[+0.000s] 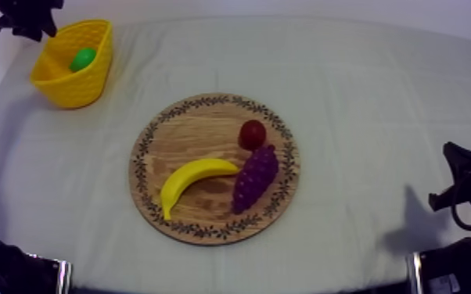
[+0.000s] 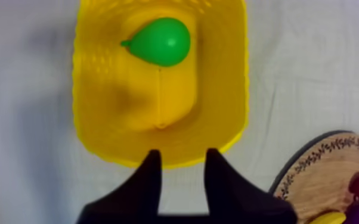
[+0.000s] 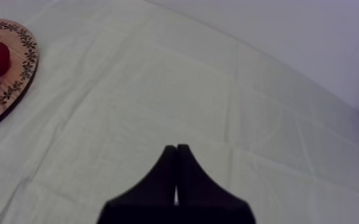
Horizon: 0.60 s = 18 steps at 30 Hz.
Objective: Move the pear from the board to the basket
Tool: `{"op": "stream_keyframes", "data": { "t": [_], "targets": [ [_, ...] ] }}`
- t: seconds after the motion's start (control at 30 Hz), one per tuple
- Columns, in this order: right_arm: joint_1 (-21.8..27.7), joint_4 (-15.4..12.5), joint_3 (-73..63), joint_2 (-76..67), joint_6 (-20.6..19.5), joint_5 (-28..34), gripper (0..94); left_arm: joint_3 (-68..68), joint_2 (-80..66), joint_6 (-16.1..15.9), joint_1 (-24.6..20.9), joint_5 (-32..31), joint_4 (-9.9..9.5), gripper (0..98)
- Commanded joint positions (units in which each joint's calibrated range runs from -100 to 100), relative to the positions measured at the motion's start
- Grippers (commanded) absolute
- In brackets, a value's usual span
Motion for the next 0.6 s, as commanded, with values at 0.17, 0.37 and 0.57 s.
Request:
{"op": "stream_keyframes", "data": {
  "t": [0.17,0.37,0.57],
  "targets": [
    [-0.02,-0.02,-0.02,-0.03,0.01,0.02,0.4,7.22,-7.45,-0.5,-0.62,-2.13,-0.22,9.0],
    [-0.02,-0.02,-0.02,-0.03,0.03,0.02,0.4,11.32,-13.2,0.54,-0.58,-2.94,-0.25,7.0],
    [-0.02,-0.02,-0.02,-0.03,0.01,0.02,0.4,12.34,-17.42,-1.99,-0.55,-3.37,0.74,5.1]
  ]
}}
